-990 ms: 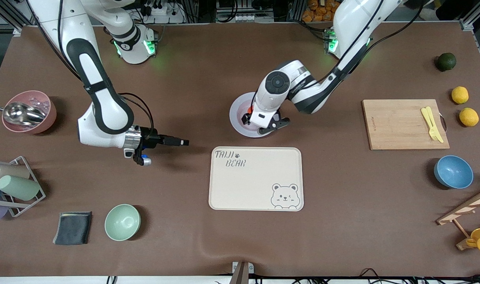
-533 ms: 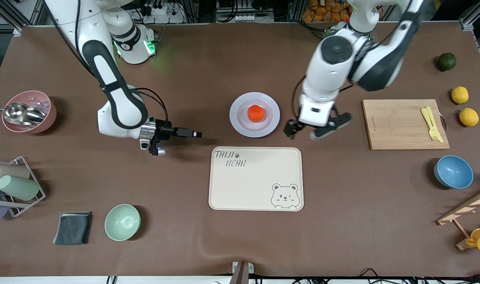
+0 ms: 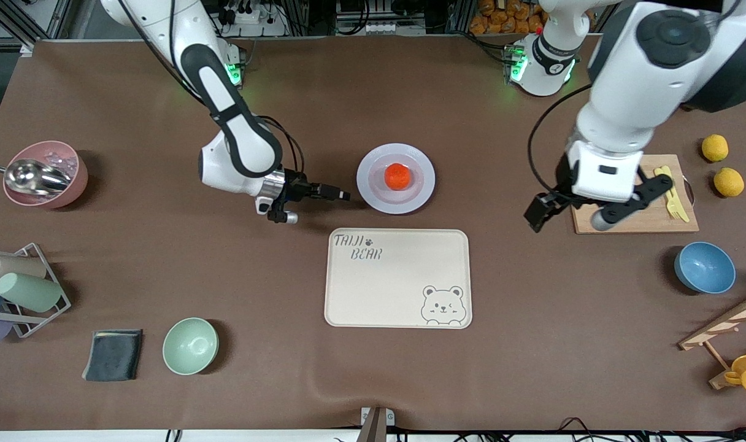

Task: Place orange and plate with both arms
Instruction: 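Release the orange on the plate while the right gripper reaches the plate rim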

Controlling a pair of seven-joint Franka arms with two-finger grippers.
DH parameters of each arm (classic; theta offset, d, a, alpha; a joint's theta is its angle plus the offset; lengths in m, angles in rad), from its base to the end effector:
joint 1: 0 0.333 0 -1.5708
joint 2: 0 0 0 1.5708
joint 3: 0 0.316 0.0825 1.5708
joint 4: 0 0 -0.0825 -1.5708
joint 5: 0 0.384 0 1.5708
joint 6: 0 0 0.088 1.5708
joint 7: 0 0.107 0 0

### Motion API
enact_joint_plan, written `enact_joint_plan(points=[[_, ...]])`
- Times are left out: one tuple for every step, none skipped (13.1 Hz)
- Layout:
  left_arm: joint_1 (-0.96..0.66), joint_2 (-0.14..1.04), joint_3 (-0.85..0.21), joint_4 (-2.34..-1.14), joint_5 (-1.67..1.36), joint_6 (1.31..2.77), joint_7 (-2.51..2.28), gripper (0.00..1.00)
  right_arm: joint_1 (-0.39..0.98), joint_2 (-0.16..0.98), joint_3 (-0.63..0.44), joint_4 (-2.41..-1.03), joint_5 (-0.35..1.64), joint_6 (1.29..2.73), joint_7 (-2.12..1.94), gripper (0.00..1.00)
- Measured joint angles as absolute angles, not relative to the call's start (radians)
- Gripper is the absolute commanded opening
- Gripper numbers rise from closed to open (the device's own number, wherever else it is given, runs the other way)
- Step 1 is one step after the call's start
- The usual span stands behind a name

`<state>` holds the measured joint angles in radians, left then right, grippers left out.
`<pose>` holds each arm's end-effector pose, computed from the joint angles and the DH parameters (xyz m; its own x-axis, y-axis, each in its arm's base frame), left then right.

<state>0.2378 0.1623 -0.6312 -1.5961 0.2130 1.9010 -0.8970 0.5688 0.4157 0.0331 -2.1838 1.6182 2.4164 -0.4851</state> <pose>0.5891 -0.1994 0.5659 0.8729 0.4467 0.1964 0.4435 -0.8941 0.0622 0.4449 0.3124 0.1841 0.9406 -0.1807 -0.2875 -0.3375 -0.5899 -0.7335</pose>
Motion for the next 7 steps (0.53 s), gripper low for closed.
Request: enact_joint_plan(points=[[0.242, 0.16, -0.613, -1.579, 0.208, 1.882, -0.833, 1.0, 0.585, 0.421, 0.033, -2.185, 1.628, 2.427, -0.485, 0.8], [0.235, 0.152, -0.57, -1.566, 0.18, 1.869, -0.758, 1.0, 0.591, 0.428, 0.033, -2.186, 1.63, 2.43, -0.489, 0.78], [0.218, 0.134, -0.501, -1.556, 0.125, 1.858, -0.655, 1.0, 0.592, 0.436, 0.033, -2.186, 1.639, 2.431, -0.503, 0.76], [0.198, 0.111, -0.422, -1.551, 0.08, 1.835, -0.545, 1.0, 0.592, 0.443, 0.032, -2.186, 1.656, 2.431, -0.522, 0.75], [0.175, 0.088, -0.35, -1.548, 0.057, 1.807, -0.448, 1.0, 0.594, 0.449, 0.032, -2.186, 1.674, 2.431, -0.541, 0.74], [0.149, 0.064, -0.282, -1.548, 0.046, 1.774, -0.356, 1.0, 0.598, 0.453, 0.032, -2.187, 1.689, 2.431, -0.552, 0.74], [0.128, 0.045, -0.234, -1.548, 0.043, 1.742, -0.282, 1.0, 0.601, 0.455, 0.032, -2.187, 1.692, 2.431, -0.556, 0.73]])
